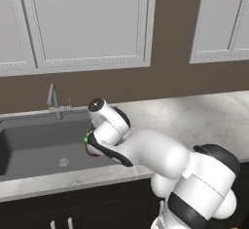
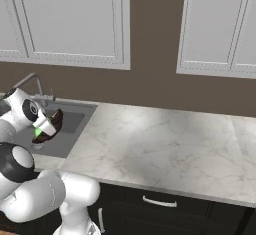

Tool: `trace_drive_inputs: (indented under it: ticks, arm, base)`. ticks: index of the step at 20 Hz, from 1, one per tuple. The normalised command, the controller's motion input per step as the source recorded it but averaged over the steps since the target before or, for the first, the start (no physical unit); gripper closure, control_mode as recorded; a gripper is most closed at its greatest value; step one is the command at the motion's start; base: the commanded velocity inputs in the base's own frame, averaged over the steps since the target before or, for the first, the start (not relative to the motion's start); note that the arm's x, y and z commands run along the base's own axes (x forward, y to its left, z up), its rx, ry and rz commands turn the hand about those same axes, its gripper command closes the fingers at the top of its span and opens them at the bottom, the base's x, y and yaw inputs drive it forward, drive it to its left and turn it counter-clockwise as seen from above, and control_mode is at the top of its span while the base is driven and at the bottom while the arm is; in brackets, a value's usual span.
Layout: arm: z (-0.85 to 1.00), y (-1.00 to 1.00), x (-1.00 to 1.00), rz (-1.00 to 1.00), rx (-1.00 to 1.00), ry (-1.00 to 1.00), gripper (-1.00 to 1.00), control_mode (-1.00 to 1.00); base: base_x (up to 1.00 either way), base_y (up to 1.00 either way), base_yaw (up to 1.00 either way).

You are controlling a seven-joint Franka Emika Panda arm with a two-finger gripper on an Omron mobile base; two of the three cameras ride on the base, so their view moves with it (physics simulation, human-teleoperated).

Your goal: Dump the avocado and corn from the bowl so the bowl can be washed. Place the bowl in the sink after clearing the leftovers.

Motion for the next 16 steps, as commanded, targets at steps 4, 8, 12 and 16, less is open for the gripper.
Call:
trace_drive_inputs:
  ticks: [4, 8, 12, 16]
  arm:
    - [-0.23, 0.07, 0.2, 0.0, -0.04, 0.0, 1.0, -1.0]
    - [-0.23, 0.0, 0.23, 0.0, -0.09, 0.01, 1.0, -1.0]
    - [-0.15, 0.0, 0.21, -0.02, -0.11, 0.01, 1.0, -1.0]
    - [-0.1, 0.0, 0.21, -0.03, -0.11, 0.0, 1.0, -1.0]
  base:
    - [0.0, 0.0, 0.0]
    - [0.0, 0.0, 0.0]
    - [0.0, 0.0, 0.0]
    - [0.0, 0.0, 0.0]
